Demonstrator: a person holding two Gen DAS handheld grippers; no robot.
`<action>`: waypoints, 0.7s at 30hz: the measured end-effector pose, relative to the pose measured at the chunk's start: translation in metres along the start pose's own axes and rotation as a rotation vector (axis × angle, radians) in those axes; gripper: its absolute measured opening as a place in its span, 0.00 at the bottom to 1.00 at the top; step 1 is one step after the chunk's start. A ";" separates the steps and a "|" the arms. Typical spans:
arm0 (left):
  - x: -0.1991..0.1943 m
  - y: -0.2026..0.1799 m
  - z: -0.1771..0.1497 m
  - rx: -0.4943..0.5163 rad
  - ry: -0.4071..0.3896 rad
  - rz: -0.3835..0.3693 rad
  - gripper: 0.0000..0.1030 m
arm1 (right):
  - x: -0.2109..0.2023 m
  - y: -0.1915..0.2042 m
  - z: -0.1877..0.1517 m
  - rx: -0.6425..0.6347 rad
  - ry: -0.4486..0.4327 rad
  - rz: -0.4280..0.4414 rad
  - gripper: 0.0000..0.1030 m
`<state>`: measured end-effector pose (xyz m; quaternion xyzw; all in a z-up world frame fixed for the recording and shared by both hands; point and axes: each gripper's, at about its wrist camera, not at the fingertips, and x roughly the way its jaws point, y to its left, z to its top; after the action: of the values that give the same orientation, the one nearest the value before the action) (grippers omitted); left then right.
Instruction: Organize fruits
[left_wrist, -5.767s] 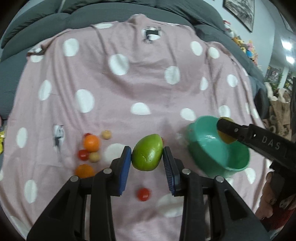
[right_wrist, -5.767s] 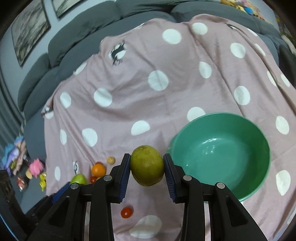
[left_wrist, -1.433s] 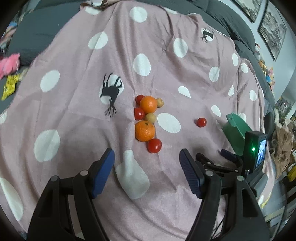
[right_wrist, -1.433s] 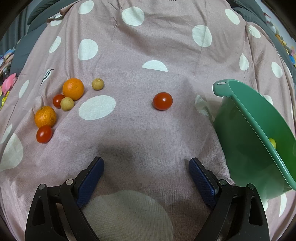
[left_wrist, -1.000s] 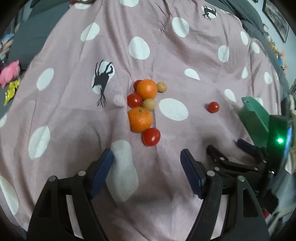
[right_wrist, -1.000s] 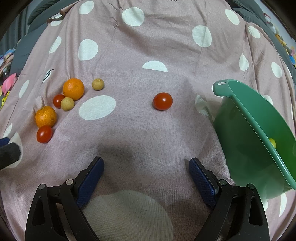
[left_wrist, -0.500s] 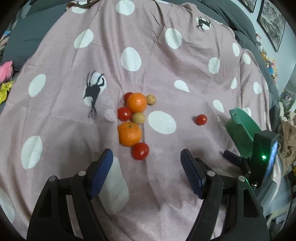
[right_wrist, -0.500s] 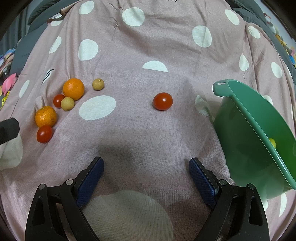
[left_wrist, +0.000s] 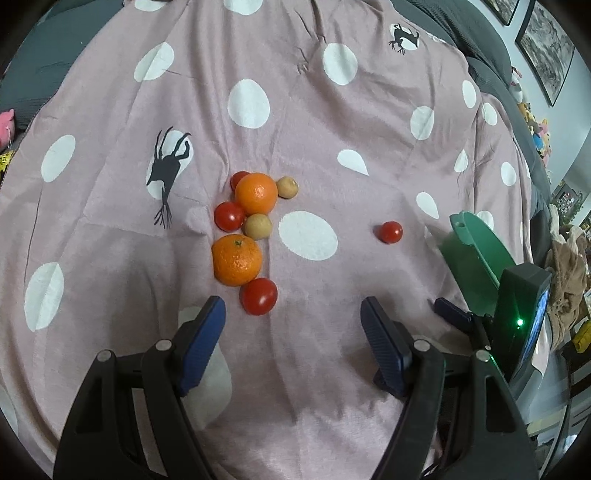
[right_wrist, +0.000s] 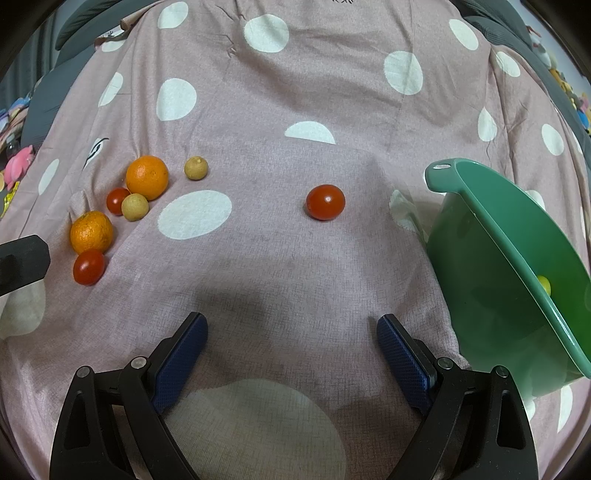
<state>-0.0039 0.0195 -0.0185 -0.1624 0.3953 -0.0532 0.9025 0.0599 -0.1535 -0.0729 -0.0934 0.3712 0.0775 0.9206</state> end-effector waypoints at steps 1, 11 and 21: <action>0.000 0.000 0.000 0.001 0.002 0.000 0.73 | 0.000 0.000 0.000 0.000 0.000 0.000 0.90; 0.002 -0.002 0.002 -0.001 0.002 0.004 0.73 | 0.000 0.000 0.000 0.000 -0.001 0.000 0.90; 0.002 0.001 0.001 0.000 -0.001 0.009 0.73 | 0.000 0.000 0.000 0.000 -0.001 0.000 0.90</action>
<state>-0.0020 0.0198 -0.0194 -0.1607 0.3955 -0.0490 0.9030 0.0597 -0.1534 -0.0732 -0.0935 0.3707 0.0778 0.9208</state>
